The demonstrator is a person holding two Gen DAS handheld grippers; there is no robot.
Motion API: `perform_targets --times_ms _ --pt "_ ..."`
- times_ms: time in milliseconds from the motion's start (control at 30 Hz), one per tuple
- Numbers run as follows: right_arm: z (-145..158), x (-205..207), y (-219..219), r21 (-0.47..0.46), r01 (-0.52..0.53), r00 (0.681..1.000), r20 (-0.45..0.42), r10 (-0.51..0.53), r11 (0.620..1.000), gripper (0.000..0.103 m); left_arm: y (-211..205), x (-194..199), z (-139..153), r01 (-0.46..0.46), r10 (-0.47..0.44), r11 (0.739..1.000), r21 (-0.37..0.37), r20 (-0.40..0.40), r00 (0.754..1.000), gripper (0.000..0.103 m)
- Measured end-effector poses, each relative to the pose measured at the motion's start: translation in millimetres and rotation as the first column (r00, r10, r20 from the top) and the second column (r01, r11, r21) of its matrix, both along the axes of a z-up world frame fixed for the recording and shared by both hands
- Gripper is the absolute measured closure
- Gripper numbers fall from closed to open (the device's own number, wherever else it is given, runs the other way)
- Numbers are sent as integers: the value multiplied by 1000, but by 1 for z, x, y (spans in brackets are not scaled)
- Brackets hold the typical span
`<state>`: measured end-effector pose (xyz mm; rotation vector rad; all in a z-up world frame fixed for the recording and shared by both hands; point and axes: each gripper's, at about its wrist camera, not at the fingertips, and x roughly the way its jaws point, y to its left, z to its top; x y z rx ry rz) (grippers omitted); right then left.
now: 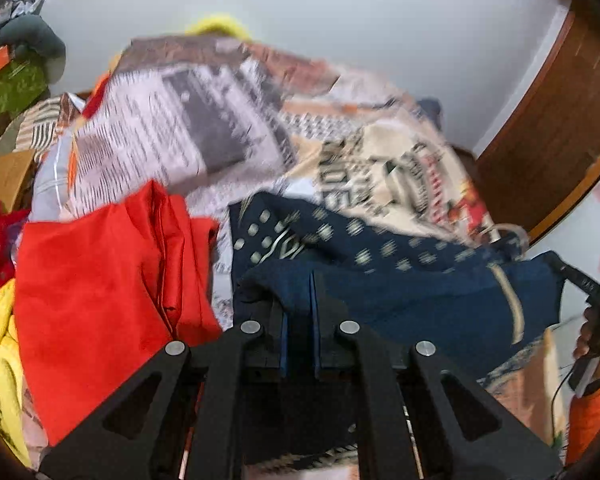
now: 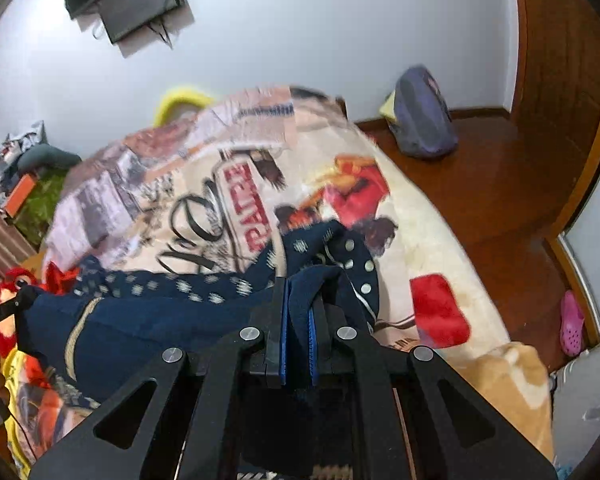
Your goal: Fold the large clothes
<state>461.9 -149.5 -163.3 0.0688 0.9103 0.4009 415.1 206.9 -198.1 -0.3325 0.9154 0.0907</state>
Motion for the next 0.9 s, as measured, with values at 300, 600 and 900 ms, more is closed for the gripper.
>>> perform_targets --times_ms 300,600,900 --pt "-34 12 -7 31 34 985 -170 -29 999 88 -15 7 -36 101 -91 992 73 -131 987 90" --pt "16 -30 -4 -64 -24 998 -60 20 998 69 -39 -29 25 145 -136 970 197 -58 989 53" --pt "28 -84 16 -23 -159 987 -25 158 987 59 -77 -61 30 231 -227 959 165 -45 973 50"
